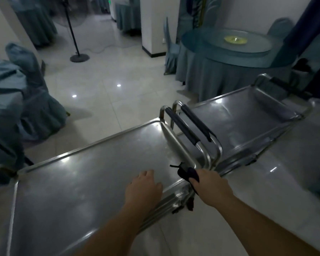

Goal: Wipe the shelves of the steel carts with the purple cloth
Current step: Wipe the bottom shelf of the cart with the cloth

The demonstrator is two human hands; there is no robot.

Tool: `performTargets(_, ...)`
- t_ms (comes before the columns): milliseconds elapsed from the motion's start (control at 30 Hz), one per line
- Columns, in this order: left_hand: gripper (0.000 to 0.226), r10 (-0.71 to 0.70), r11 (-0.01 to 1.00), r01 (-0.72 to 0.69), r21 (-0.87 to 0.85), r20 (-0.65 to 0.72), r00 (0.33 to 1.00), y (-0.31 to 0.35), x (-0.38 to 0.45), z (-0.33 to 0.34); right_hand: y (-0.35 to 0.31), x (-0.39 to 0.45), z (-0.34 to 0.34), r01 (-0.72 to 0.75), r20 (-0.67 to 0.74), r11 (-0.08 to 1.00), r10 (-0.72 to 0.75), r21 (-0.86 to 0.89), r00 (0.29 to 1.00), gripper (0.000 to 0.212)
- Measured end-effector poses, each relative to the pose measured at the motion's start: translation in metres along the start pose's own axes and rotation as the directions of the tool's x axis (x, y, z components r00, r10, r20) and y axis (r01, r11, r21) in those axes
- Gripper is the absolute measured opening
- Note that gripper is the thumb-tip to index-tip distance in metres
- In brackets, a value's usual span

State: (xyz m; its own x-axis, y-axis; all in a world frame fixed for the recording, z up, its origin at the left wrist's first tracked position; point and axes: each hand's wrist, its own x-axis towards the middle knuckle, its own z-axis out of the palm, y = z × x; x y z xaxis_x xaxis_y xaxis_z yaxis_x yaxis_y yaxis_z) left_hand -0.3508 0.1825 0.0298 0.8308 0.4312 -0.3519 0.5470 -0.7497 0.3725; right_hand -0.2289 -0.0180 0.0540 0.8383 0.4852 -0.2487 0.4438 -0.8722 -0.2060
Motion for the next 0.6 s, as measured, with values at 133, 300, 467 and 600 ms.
performTargets(133, 0.057, 0.013, 0.999, -0.013, -0.035, -0.005, 1.000, 0.006, 0.029, -0.004, 0.006, 0.022, -0.016, -0.004, -0.050, 1.000, 0.004, 0.012, 0.999, 0.032)
performTargets(300, 0.066, -0.012, 0.999, 0.011, -0.049, -0.024, 1.000, 0.023, 0.066, -0.007, 0.017, 0.065, -0.033, 0.014, -0.085, 1.000, -0.012, 0.024, 0.996, 0.035)
performTargets(467, 0.063, -0.064, 0.997, 0.062, -0.041, -0.042, 0.997, 0.055, 0.108, -0.013, 0.036, 0.121, -0.050, 0.066, -0.103, 0.997, -0.061, 0.045, 0.993, 0.035)
performTargets(600, 0.060, -0.126, 0.991, 0.121, -0.053, -0.095, 0.988, 0.093, 0.143, -0.016, 0.063, 0.181, -0.068, 0.115, -0.145, 0.993, -0.109, 0.037, 0.983, 0.035)
